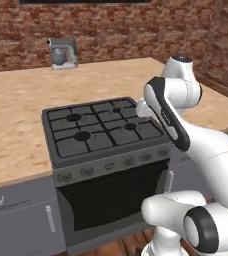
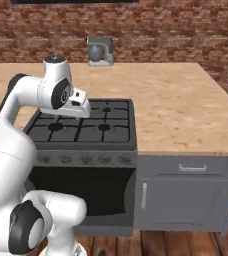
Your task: Navigate to the toaster oven.
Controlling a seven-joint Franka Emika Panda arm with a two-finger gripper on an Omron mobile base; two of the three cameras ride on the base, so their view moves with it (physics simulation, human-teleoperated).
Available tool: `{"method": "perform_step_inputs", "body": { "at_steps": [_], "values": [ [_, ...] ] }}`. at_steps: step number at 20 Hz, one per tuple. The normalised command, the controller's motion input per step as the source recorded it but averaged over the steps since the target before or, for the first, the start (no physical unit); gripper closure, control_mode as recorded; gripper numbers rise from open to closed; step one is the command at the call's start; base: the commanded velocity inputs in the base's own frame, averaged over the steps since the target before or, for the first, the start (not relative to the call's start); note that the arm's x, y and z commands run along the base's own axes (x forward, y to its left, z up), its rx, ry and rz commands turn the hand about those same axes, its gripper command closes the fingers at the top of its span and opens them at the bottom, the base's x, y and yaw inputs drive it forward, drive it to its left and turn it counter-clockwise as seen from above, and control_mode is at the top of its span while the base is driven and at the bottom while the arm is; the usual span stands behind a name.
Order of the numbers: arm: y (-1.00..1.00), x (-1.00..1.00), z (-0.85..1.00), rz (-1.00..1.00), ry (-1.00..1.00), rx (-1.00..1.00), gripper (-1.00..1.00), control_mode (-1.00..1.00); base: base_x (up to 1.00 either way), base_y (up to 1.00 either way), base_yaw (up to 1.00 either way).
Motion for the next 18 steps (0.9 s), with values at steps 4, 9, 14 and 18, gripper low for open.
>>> {"method": "perform_step_inputs", "body": {
  "at_steps": [4, 9, 14, 18],
  "values": [
    [0.00, 0.00, 0.00, 0.00, 0.00, 0.00, -1.00, 1.00, 0.03, 0.02, -0.80],
    [0.00, 0.00, 0.00, 0.00, 0.00, 0.00, -1.00, 1.00, 0.02, 0.06, -0.88],
    [0.00, 0.00, 0.00, 0.00, 0.00, 0.00, -1.00, 1.00, 0.00, 0.05, -0.91],
    [0.00, 0.00, 0.00, 0.00, 0.00, 0.00, -1.00, 1.00, 0.00, 0.04, -0.93]
  ]
}}
